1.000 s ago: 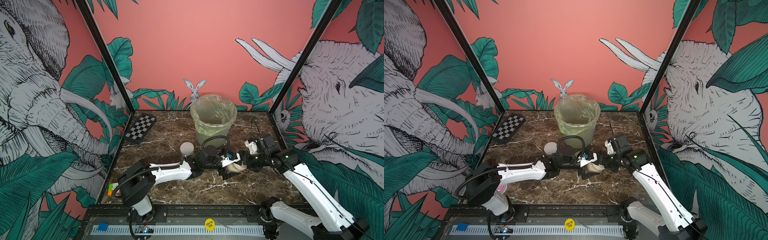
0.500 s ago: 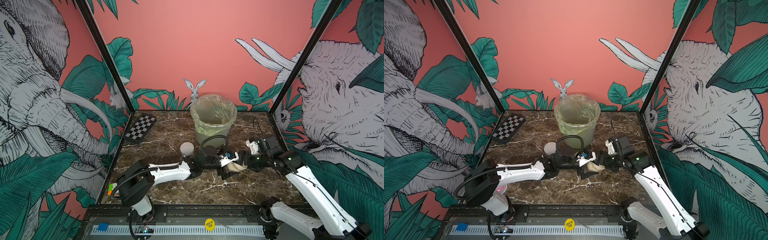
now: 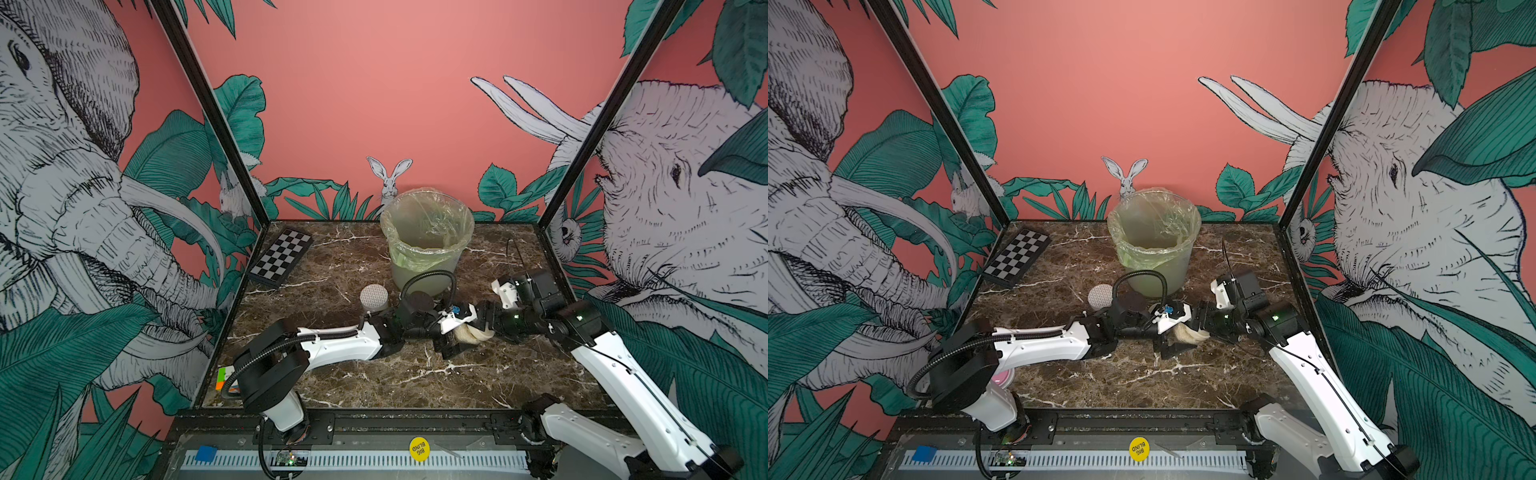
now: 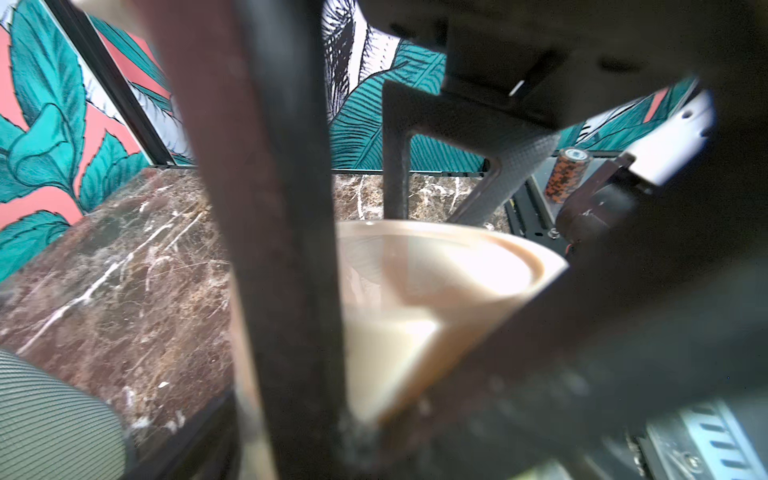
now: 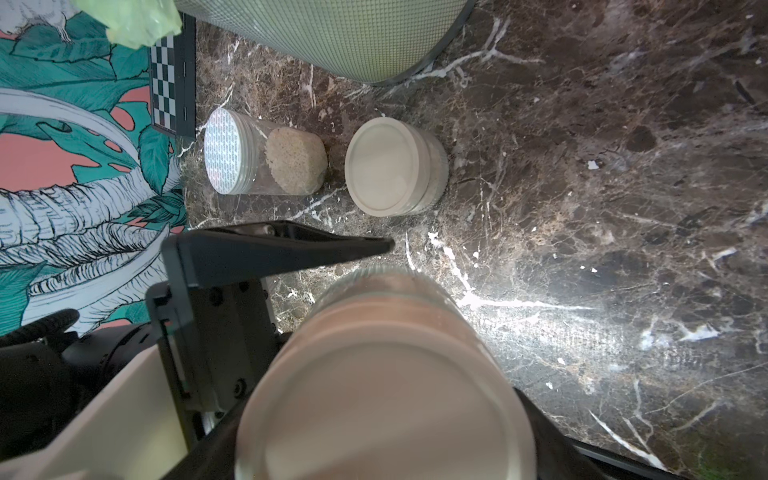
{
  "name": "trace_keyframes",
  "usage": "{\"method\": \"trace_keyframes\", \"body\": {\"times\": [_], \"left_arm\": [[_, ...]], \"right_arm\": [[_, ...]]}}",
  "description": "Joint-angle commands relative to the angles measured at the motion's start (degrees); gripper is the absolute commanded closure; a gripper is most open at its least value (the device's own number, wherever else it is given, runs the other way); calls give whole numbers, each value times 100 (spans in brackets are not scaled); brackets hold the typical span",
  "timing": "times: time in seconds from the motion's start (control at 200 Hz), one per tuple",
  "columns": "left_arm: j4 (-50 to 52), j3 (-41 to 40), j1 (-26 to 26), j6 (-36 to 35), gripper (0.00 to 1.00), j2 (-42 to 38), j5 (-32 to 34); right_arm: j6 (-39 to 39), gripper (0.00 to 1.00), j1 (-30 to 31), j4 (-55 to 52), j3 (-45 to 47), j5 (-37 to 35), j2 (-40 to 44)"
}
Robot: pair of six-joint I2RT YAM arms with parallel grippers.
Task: Empty moldy rice from jars
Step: Pick up the jar from the center of the board.
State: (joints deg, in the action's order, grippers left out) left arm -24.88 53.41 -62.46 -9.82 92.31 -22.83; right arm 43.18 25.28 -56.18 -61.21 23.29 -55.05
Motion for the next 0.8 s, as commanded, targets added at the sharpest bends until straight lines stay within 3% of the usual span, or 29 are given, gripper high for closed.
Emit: {"method": "trace_keyframes", "body": {"times": [0.0, 0.07, 0.235, 0.405, 0.795], "left_arm": [[150, 81, -36, -21, 13, 159, -229], [166, 121, -39, -11, 21, 190, -270], [402, 327, -39, -56, 52, 215, -345], [630, 516, -47, -146, 70, 225, -344], [521, 697, -48, -239, 87, 362, -293]], "right_arm": [[15, 55, 22, 663, -88, 431, 91], [15, 54, 15, 684, -67, 437, 82], [6, 46, 28, 679, -40, 400, 30], [-79, 37, 25, 511, -85, 277, 49], [-72, 15, 21, 609, 69, 115, 196]]}}
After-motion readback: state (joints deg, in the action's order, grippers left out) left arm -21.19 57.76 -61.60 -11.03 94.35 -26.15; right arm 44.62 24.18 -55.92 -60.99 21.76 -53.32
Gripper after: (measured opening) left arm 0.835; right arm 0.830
